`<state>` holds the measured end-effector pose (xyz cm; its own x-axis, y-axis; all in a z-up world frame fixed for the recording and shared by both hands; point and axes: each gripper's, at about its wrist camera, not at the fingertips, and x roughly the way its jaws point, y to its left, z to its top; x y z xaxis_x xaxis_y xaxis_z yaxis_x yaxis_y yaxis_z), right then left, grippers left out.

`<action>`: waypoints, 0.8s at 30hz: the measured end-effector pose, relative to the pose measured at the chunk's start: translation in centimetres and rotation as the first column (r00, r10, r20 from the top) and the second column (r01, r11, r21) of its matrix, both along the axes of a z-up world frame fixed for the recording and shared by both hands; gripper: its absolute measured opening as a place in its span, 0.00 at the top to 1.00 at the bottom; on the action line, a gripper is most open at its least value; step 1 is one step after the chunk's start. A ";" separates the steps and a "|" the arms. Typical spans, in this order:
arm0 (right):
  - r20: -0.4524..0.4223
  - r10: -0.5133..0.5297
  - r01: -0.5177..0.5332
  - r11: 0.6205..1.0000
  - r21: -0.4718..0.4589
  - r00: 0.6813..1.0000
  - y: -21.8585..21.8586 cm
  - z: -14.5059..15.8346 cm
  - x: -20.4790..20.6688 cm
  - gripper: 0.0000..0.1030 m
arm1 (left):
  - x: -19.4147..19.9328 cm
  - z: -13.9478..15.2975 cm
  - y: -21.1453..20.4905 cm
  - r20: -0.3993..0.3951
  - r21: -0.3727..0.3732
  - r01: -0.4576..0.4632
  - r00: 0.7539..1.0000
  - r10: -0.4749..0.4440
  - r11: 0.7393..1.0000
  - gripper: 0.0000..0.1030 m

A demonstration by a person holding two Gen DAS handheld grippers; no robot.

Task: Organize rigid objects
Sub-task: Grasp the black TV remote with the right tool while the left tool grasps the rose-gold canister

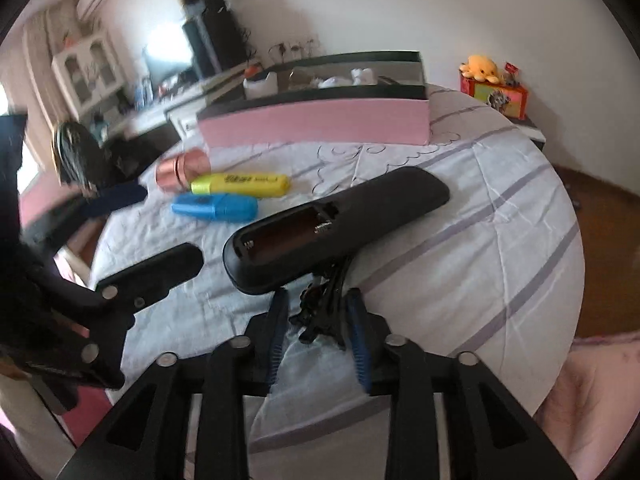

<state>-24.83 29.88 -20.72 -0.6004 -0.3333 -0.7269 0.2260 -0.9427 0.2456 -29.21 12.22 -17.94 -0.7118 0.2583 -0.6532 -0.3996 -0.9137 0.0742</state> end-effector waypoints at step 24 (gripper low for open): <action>-0.012 -0.071 0.070 0.996 -0.053 0.997 -1.6 1.8 -9.0 0.56 | -4.1 -0.4 -10.2 0.038 0.038 -0.203 0.979 0.202 0.978 0.00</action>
